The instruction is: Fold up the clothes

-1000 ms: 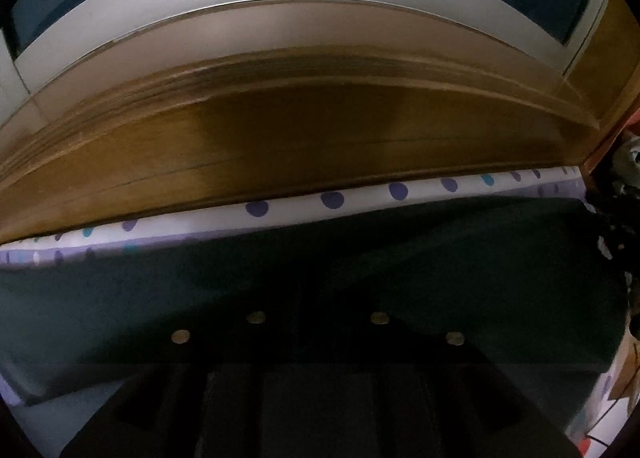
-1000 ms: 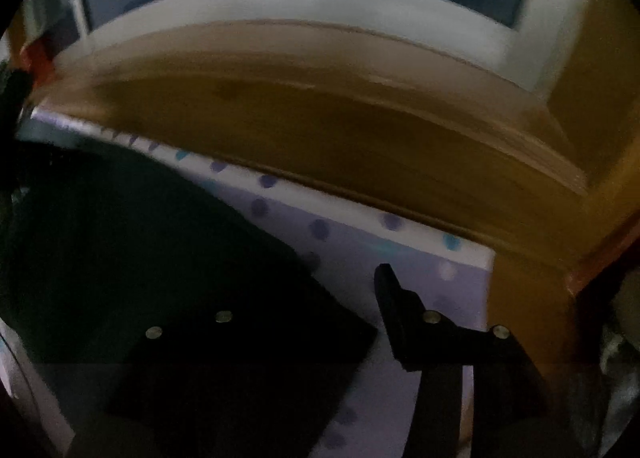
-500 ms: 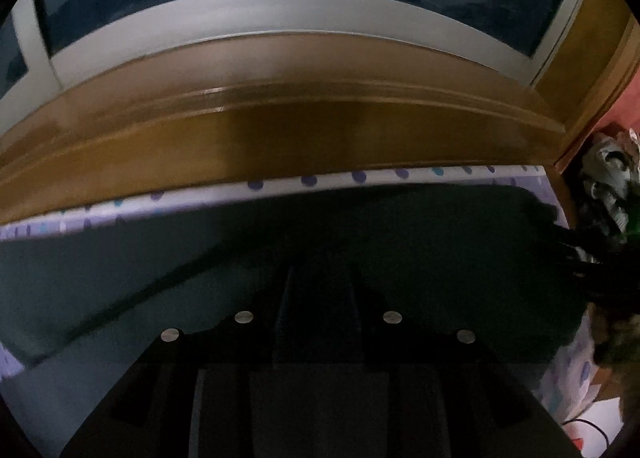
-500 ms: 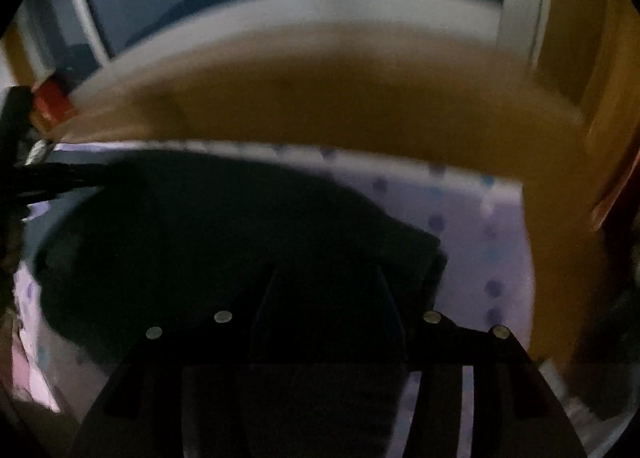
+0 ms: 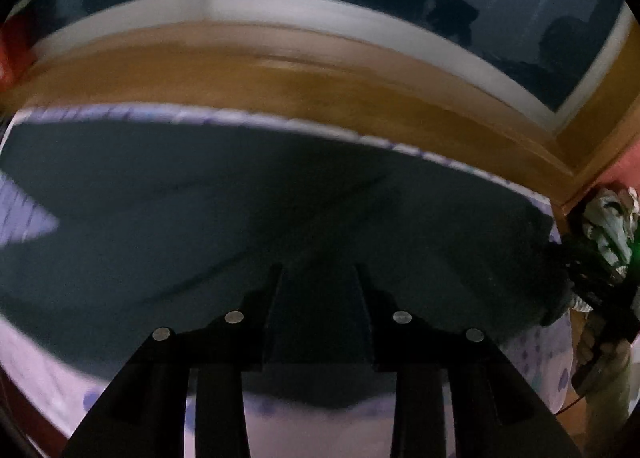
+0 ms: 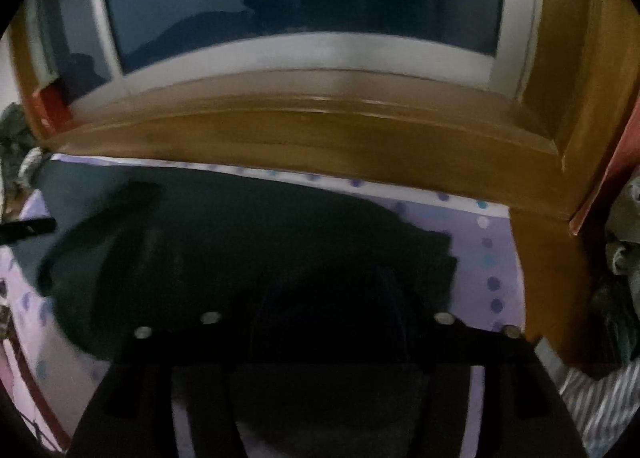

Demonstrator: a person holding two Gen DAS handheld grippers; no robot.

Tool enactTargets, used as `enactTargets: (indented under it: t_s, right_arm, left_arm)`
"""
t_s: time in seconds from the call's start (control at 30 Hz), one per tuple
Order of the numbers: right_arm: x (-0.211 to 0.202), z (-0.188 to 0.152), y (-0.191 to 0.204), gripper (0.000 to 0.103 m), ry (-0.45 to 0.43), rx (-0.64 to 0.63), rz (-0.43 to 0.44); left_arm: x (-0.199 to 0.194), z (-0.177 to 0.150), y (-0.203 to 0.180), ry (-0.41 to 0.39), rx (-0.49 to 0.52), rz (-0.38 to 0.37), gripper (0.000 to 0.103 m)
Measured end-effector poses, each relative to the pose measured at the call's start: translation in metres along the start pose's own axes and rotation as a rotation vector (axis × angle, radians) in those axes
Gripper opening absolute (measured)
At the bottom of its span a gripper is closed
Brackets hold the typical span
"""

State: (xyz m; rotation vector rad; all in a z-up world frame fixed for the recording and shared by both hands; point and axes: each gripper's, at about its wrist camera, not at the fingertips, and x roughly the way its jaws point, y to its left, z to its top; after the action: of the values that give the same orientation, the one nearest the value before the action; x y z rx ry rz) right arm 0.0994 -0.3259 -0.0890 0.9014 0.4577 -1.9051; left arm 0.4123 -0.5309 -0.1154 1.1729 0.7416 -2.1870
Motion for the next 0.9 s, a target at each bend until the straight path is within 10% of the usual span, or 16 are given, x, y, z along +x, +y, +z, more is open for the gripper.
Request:
enactTargets:
  t_s: [0.9]
  right_arm:
    - [-0.026,-0.044,0.306,0.066,0.031,0.026,0.066]
  left_arm:
    - [-0.082,-0.082,0.221,0.028,0.051,-0.005,0.033]
